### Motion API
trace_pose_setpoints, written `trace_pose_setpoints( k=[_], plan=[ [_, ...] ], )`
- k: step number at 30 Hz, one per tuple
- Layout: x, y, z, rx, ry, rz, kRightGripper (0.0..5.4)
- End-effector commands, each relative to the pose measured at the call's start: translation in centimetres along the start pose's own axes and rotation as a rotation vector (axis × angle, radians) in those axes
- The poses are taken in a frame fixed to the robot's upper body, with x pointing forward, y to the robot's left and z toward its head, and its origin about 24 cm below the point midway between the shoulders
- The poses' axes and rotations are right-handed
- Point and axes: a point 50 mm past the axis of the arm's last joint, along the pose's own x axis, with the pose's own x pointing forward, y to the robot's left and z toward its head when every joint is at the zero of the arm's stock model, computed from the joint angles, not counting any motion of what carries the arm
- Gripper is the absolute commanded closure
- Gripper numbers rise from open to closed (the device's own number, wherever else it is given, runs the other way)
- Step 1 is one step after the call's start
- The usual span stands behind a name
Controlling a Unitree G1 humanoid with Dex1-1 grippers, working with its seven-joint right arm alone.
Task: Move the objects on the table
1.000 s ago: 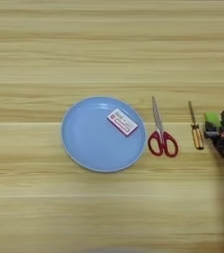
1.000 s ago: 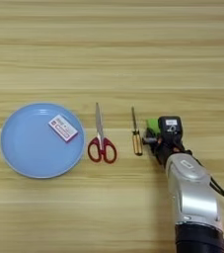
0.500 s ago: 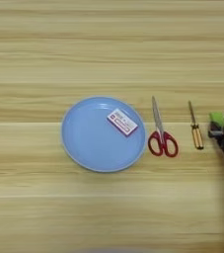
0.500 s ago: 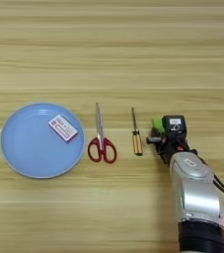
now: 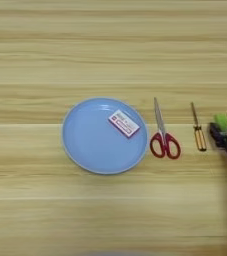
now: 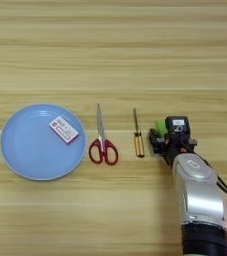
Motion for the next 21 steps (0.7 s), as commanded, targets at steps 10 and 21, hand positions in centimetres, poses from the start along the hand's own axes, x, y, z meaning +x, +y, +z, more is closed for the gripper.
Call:
trace_pose_setpoints(
  k=[10, 21],
  plan=[
    [0.04, -0.34, 2.57, -0.008, -0.107, -0.012, 0.60],
    [-0.11, -0.37, 2.84, 0.001, -0.121, -0.015, 0.06]
  ],
)
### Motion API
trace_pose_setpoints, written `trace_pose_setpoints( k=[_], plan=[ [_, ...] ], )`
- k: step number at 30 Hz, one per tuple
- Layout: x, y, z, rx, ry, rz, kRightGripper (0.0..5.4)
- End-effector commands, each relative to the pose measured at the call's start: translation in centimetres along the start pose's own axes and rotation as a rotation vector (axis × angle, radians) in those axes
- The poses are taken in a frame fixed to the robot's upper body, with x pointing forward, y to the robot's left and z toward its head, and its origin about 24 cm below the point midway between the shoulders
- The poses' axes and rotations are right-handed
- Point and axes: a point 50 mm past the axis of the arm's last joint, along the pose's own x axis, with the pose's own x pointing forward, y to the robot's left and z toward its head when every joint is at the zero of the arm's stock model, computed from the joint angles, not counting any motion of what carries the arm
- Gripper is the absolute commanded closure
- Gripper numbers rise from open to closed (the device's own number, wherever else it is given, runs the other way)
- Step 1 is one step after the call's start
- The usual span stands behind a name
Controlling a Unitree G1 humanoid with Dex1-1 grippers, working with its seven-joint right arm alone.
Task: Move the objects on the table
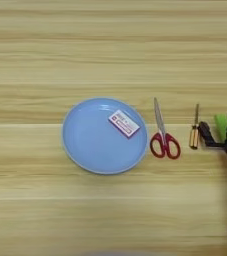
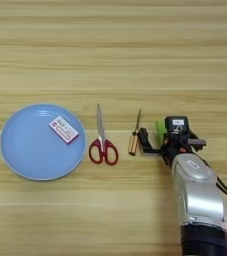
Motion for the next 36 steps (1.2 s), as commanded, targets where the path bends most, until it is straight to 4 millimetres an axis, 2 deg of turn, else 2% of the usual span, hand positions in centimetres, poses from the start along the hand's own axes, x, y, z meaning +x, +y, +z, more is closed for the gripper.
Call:
trace_pose_setpoints(
  k=[1, 7, 16, 23, 36],
  plan=[
    [0.0, -0.5, 2.9, -0.019, -0.114, -0.025, 0.06],
    [-0.2, -0.8, 3.6, -0.009, -0.153, -0.039, 0.06],
    [-0.8, -0.1, 5.4, 0.012, -0.271, 0.003, 0.06],
    [-1.9, 1.6, 6.8, -0.058, -0.374, 0.085, 0.06],
    [-3.3, 6.6, 7.7, -0.140, -0.444, 0.292, 0.06]
  ],
)
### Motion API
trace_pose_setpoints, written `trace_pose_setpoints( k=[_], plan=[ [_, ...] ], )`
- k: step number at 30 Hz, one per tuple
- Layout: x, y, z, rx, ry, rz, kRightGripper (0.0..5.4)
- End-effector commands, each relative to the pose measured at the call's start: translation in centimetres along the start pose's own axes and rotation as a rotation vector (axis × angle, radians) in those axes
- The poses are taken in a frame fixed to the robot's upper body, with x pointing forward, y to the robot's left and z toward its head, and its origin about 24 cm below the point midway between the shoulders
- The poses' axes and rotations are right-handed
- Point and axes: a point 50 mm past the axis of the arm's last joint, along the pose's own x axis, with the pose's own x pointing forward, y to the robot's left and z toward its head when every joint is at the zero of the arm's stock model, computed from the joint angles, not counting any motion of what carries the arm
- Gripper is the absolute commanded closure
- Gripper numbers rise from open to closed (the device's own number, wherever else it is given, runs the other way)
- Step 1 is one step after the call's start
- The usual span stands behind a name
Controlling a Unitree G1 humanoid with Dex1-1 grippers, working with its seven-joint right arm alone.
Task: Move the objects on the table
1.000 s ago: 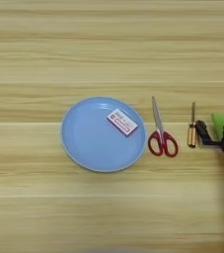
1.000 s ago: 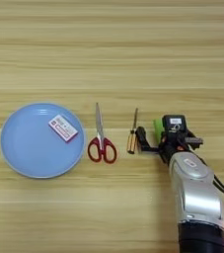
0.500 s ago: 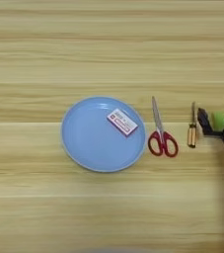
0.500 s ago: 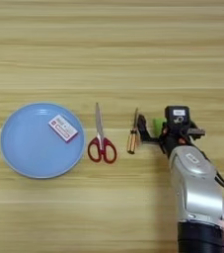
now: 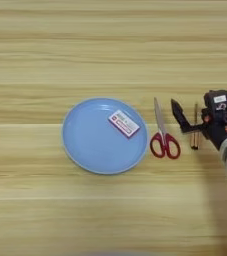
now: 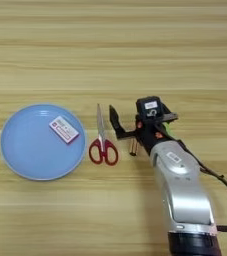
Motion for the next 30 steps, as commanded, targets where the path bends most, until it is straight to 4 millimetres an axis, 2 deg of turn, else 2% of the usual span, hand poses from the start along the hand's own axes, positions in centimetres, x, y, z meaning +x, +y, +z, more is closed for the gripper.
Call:
trace_pose_setpoints(
  k=[1, 14, 30],
  plan=[
    [0.4, 0.8, 2.7, -0.060, -0.126, 0.037, 0.06],
    [0.8, 5.4, 3.1, -0.061, -0.141, 0.192, 0.06],
    [1.1, 8.5, 2.8, -0.066, -0.104, 0.300, 0.06]
  ],
)
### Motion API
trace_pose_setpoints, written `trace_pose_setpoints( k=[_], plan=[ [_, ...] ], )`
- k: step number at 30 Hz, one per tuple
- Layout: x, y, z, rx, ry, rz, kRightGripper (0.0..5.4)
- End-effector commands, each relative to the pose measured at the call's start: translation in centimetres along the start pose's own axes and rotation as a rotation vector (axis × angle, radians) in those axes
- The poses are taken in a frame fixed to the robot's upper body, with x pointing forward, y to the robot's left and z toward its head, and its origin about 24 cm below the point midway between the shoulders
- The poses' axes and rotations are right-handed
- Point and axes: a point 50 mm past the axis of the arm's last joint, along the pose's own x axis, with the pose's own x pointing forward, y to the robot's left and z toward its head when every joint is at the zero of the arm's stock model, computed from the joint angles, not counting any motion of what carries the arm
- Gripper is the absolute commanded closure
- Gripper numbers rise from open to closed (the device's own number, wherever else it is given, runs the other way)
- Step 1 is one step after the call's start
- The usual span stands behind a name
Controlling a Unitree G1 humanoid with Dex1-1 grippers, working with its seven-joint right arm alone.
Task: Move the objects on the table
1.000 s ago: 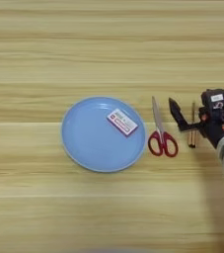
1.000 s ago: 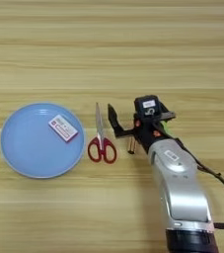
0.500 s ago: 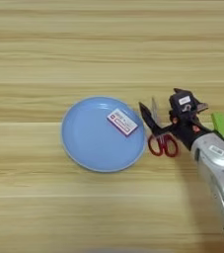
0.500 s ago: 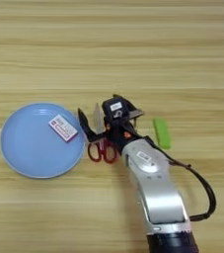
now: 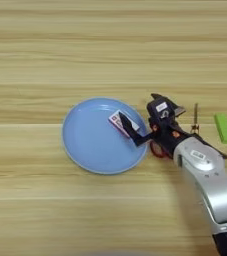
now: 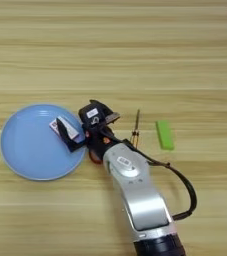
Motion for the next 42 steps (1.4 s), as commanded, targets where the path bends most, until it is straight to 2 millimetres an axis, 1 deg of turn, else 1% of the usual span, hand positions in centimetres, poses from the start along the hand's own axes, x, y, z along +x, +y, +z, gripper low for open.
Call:
trace_pose_setpoints(
  k=[1, 6, 20, 26, 30, 42],
  plan=[
    [0.6, 0.3, 2.1, -0.040, -0.078, 0.016, 0.06],
    [0.9, 1.1, 1.8, -0.038, -0.047, 0.050, 0.06],
    [1.5, 1.6, 0.3, 0.010, 0.029, 0.077, 0.06],
    [1.7, 1.8, 0.3, 0.032, 0.038, 0.082, 0.06],
    [1.7, 2.0, 0.3, 0.099, 0.043, 0.103, 0.06],
    [1.8, 1.9, 0.3, 0.110, 0.055, 0.102, 0.06]
  ],
)
